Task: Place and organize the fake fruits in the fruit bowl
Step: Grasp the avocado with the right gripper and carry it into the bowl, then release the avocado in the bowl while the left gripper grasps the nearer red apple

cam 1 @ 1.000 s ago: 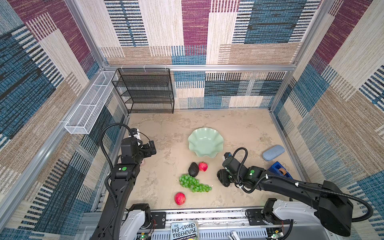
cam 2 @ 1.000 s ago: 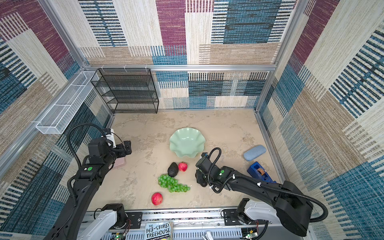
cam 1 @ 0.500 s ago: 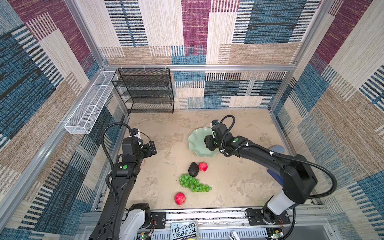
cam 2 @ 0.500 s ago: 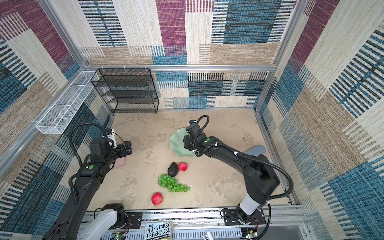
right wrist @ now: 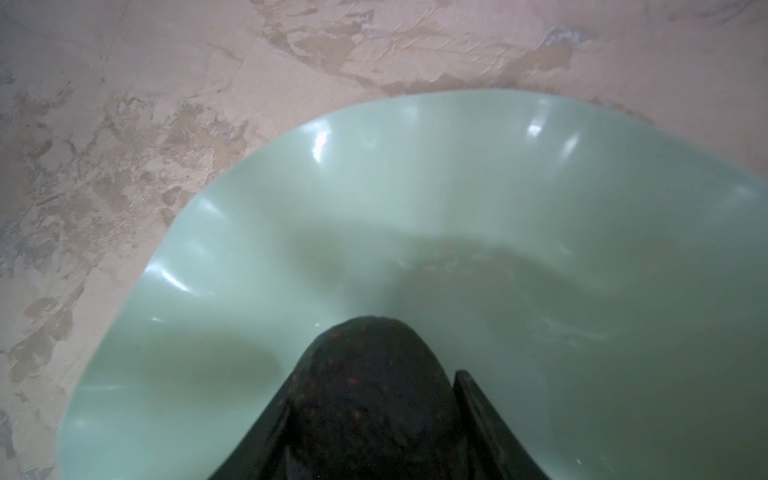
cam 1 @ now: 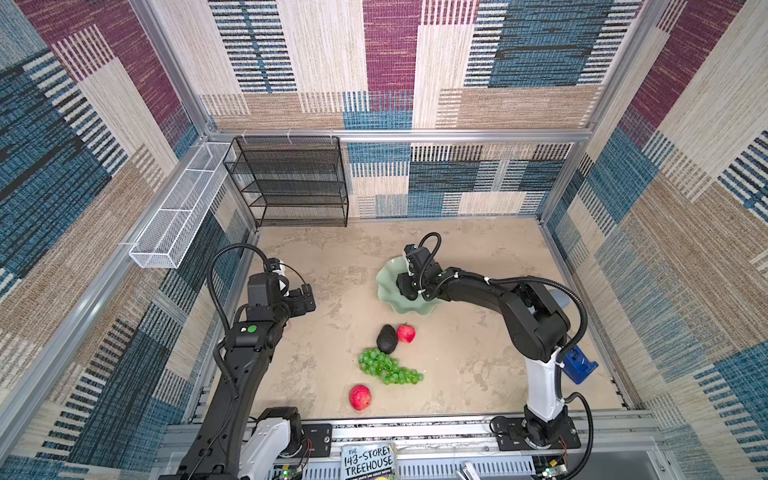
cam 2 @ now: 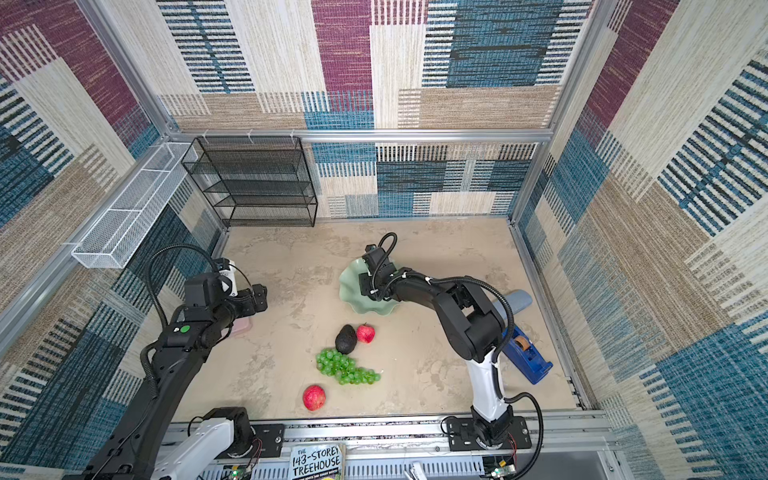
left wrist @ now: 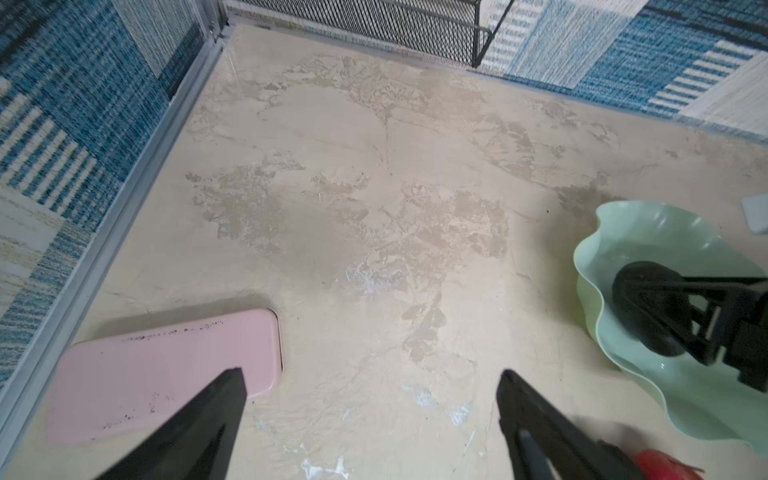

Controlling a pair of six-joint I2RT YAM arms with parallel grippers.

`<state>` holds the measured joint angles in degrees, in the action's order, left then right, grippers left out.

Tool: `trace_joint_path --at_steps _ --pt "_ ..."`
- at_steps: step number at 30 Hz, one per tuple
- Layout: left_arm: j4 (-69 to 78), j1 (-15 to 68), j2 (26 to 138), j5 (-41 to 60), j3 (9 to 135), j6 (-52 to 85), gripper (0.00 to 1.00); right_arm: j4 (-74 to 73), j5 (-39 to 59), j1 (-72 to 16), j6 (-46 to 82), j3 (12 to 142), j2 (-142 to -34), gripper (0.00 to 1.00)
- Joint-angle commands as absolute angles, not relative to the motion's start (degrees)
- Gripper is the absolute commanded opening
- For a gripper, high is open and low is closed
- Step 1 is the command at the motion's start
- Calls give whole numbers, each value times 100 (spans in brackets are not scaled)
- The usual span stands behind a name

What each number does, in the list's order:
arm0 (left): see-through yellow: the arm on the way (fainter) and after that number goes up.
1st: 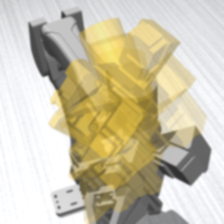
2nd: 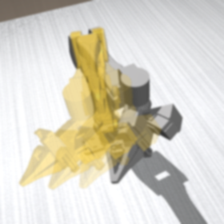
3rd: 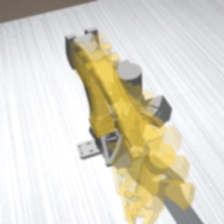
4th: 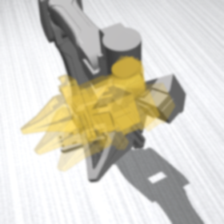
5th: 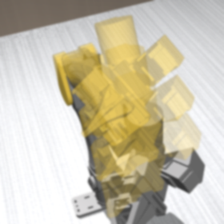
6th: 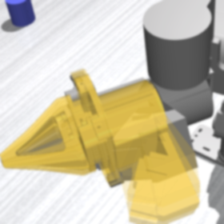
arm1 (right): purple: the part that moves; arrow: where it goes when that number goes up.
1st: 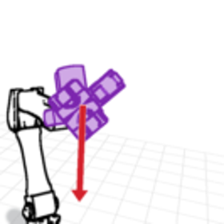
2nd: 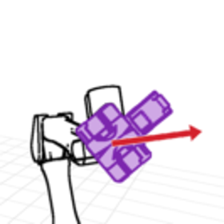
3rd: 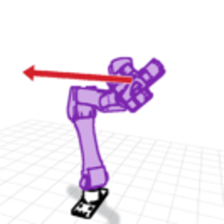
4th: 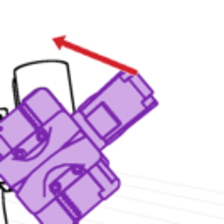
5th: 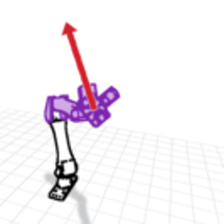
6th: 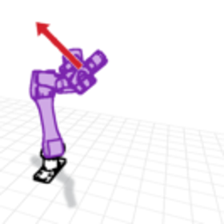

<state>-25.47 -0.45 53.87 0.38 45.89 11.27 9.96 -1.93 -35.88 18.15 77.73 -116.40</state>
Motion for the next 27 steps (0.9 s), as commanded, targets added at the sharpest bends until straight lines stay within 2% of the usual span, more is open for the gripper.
trace_joint_path --at_steps 1,8,15,19,27 --pt "-3001 -43 5394 334 4684 1390 96 659 -133 -3554 1809 7856 -11761 52" --pt "-3802 -44 5191 1138 4648 1870 93 636 -45 -3525 1791 7967 -11783 70" --pt "-4401 160 4920 1815 4584 2281 91 549 -203 -3463 1697 8030 -11038 88" --pt "-4597 810 4919 1646 4505 2617 90 408 -273 -3403 1670 7922 -10489 95" --pt "-4675 2868 5168 1040 3955 3956 89 213 -157 -3272 1738 7429 -9719 100"
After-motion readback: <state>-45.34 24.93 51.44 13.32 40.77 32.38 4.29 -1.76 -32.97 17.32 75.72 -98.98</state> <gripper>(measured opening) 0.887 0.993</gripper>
